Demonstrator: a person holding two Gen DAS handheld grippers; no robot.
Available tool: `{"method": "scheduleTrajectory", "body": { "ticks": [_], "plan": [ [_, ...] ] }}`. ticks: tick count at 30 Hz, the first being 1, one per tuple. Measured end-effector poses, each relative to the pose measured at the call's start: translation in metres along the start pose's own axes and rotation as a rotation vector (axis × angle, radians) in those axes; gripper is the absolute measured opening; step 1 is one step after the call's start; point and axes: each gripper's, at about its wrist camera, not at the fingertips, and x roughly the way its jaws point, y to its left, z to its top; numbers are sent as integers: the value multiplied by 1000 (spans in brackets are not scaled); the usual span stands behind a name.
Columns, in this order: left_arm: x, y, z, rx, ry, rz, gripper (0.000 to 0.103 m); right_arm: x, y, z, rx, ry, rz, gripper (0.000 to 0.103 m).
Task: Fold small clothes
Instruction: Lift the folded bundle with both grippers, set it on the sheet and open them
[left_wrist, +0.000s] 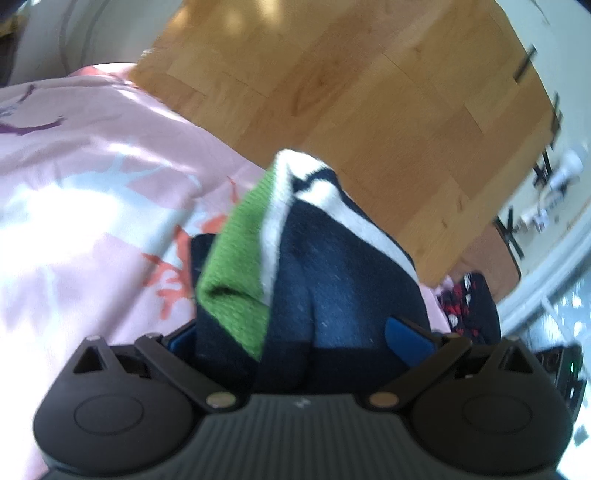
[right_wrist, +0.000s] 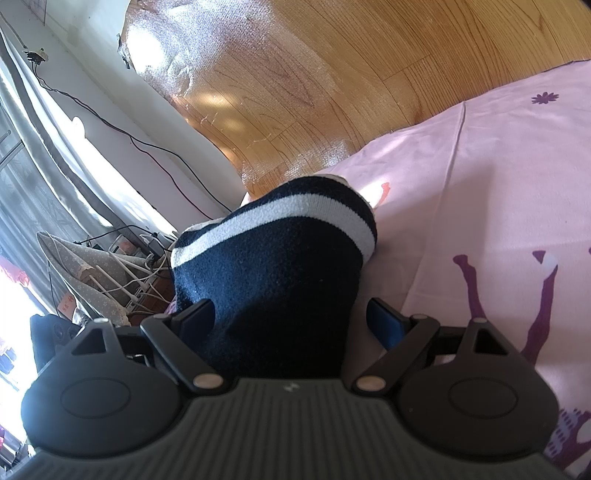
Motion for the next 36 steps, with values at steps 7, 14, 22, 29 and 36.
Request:
{"method": "scheduleTrajectory", "body": {
  "ticks": [7, 14, 22, 29, 36],
  "plan": [
    [0, 5, 2, -29, -13, 4, 102, 1, 1, -2, -9, 3, -8, 91],
    [16, -24, -2, 97, 44, 65, 91, 23, 24, -4, -140, 100, -39, 62],
    [-2, -36, 67, 66, -94, 19, 61, 38, 70, 49, -324, 0, 2, 39],
    [3, -23, 165, 120, -345, 185, 61, 115, 113, 127, -488, -123, 130, 39],
    [78, 76, 201, -110, -281, 449, 60, 280, 74, 152, -345, 68, 89, 44]
  ]
}}
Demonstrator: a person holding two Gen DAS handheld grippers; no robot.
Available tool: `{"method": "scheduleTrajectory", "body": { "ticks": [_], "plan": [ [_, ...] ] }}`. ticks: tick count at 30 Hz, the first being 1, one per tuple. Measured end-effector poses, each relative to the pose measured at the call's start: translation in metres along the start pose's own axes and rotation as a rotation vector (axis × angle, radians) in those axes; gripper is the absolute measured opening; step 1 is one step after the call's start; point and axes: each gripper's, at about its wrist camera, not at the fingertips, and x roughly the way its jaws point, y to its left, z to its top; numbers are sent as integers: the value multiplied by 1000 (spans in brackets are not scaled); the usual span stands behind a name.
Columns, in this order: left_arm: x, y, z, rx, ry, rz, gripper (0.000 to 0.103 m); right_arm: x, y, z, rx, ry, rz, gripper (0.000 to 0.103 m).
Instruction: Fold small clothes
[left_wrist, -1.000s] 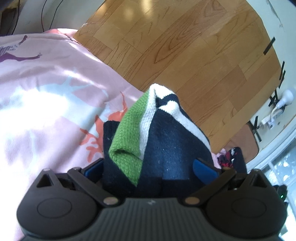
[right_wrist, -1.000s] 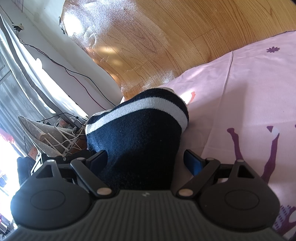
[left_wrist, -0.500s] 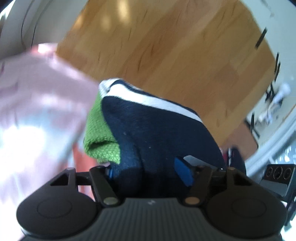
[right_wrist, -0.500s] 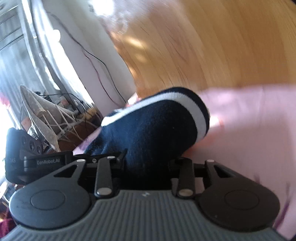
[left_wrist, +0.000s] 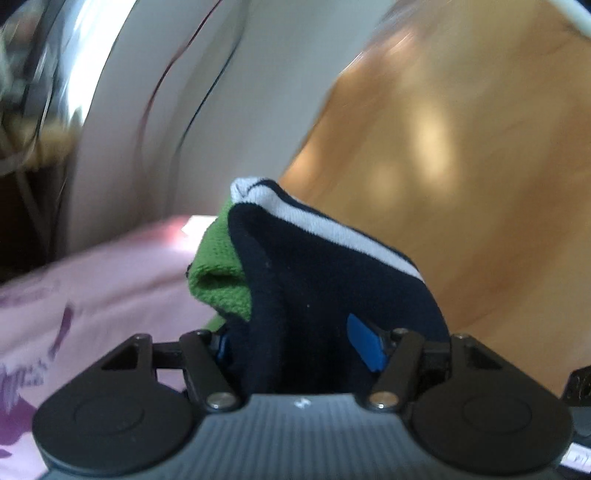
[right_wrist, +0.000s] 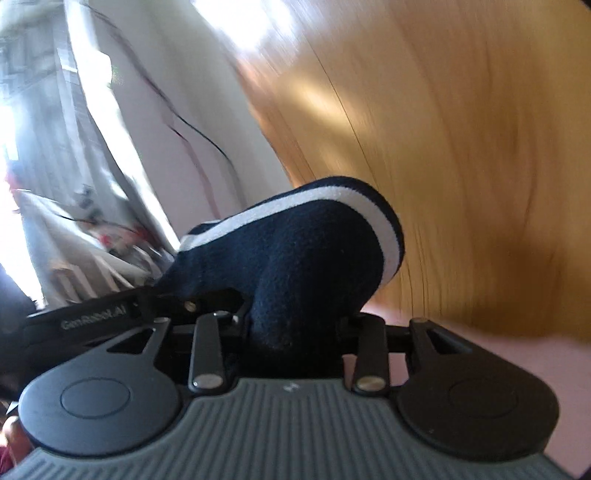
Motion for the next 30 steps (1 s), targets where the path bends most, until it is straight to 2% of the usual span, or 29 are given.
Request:
{"method": "scheduleTrajectory", "body": {
  "ticks": [1, 2, 3, 4, 5, 8, 9, 10, 12, 15, 19, 21, 23, 28, 30],
  "plan": [
    [13, 6, -4, -10, 45, 33, 60, 17, -10, -7, 26, 44, -30, 47],
    [18, 10, -7, -26, 61, 46, 61, 30, -18, -16, 41, 84, -76, 54],
    [17, 12, -9, -35, 61, 42, 65, 34, -24, -25, 43, 89, -121, 64],
    [11, 12, -10, -37, 47, 41, 67, 29, -30, -30, 59, 67, -111, 67],
    [3, 10, -11, -38, 31, 53, 68, 19, -35, -33, 85, 57, -96, 72],
    [-40, 4, -17, -38, -40, 88, 75, -21, -41, -36, 96, 29, -128, 73],
    [-56, 1, -22, -26, -69, 95, 82, -40, -38, -39, 78, 13, -139, 76],
    [-74, -4, -29, -3, -99, 111, 90, -58, -31, -44, 59, 2, -147, 77],
    [-106, -15, -48, 59, -145, 156, 95, -98, -19, -59, 21, -1, -165, 84],
    [-137, -34, -84, 157, -175, 205, 103, -126, 5, -85, -16, 39, -173, 85],
    [-172, -60, -140, 285, -223, 289, 103, -165, 40, -125, -96, 57, -220, 87],
    [-183, -68, -162, 327, -247, 344, 103, -177, 47, -138, -116, 55, -248, 88],
    [-192, -74, -179, 355, -260, 367, 103, -186, 51, -152, -116, 58, -254, 89],
    [-195, -76, -194, 310, -259, 422, 103, -198, 54, -175, -119, 55, -305, 90],
    [-191, -73, -194, 303, -251, 438, 103, -204, 54, -174, -99, 13, -307, 91]
  ]
}}
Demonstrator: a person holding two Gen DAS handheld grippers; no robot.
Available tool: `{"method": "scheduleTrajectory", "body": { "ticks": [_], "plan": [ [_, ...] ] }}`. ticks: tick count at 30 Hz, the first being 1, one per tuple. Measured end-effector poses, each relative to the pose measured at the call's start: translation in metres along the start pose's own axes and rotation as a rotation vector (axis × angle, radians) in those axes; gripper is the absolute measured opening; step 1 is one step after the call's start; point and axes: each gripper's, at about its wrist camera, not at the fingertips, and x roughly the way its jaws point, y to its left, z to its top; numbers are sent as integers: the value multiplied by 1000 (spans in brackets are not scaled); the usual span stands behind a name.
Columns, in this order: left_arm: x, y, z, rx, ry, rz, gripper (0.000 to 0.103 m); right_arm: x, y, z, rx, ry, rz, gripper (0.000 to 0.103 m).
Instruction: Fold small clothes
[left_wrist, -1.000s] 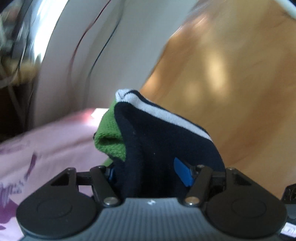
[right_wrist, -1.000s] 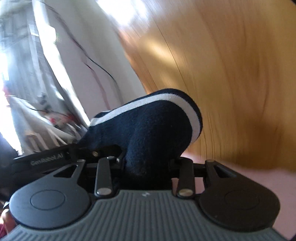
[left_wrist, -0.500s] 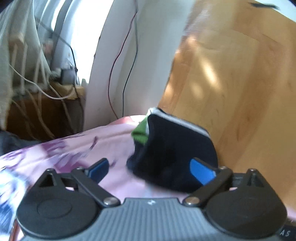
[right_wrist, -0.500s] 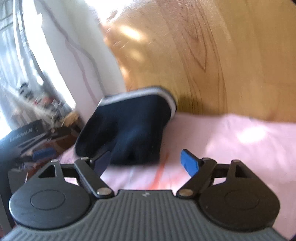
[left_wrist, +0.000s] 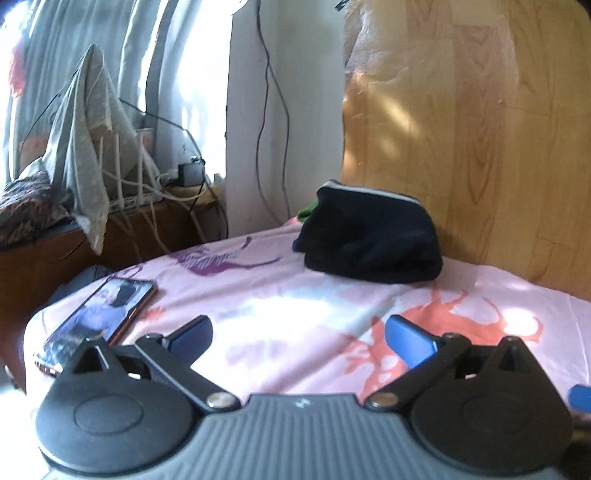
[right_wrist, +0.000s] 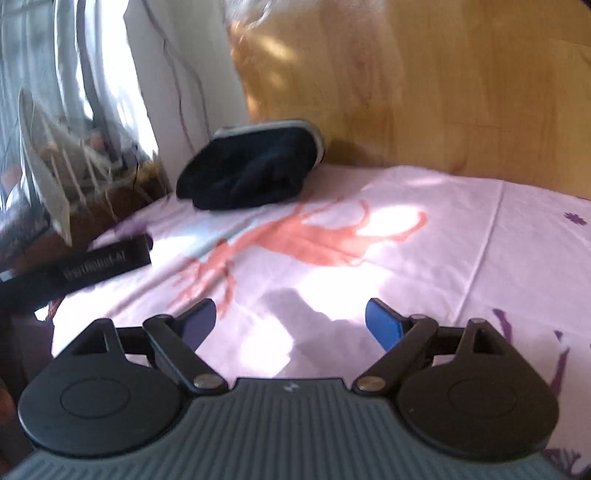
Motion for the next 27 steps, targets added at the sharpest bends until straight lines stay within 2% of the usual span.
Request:
{"method": "scheduleTrajectory", "body": {
  "ticks": [2, 7, 12, 17, 27],
  "plan": [
    [-1, -3, -5, 23, 20, -3, 103, -3, -5, -1, 31, -18, -3, 94],
    [12, -14, -6, 91, 93, -28, 103, 4, -18, 1, 107, 11, 25, 94],
    [11, -16, -7, 90, 79, -28, 103, 2, -15, -1, 97, 24, 55, 94],
    [15, -16, -6, 90, 107, -26, 103, 1, -16, -2, 106, 33, 70, 94],
    [15, -17, -7, 97, 109, -30, 103, 0, -18, -2, 122, 41, 76, 94]
  ]
}}
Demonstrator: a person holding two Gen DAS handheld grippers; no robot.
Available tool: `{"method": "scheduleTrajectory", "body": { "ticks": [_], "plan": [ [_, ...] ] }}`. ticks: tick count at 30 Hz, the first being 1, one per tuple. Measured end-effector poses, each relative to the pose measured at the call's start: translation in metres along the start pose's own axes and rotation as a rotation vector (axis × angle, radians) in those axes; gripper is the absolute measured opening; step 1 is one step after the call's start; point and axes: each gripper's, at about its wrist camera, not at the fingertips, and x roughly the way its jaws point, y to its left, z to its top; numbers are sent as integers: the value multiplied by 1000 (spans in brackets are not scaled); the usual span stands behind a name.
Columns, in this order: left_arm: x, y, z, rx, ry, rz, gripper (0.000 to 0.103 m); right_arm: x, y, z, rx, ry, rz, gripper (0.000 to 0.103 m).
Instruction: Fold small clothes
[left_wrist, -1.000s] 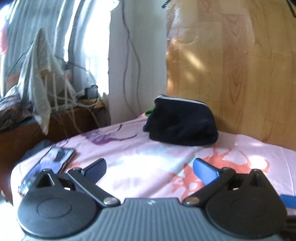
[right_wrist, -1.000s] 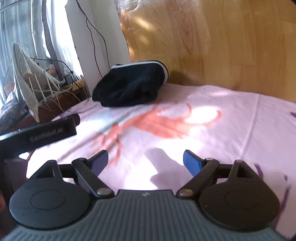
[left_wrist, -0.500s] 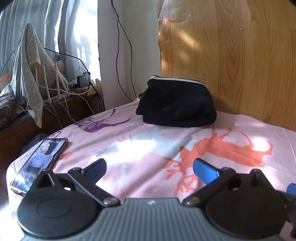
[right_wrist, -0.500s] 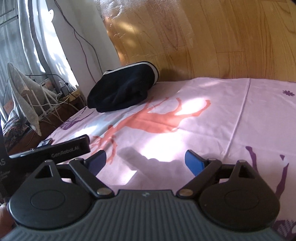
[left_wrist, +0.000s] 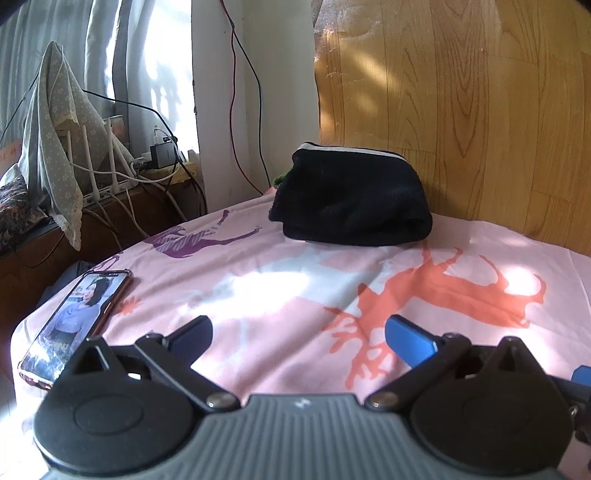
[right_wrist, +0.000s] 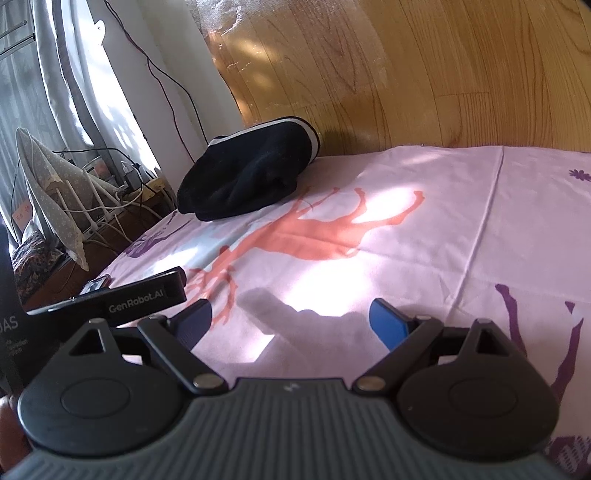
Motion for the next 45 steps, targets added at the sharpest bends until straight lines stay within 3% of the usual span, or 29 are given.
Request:
{"method": "scheduleTrajectory", "body": {
  "ticks": [9, 34, 45],
  "plan": [
    [0, 1, -1, -5, 7, -33, 103, -1, -1, 1, 3, 1, 1, 94],
    [11, 0, 1, 27, 103, 34, 103, -1, -3, 1, 8, 3, 3, 95],
    [11, 0, 1, 33, 96, 10, 103, -1, -3, 1, 8, 3, 2, 95]
  ]
}}
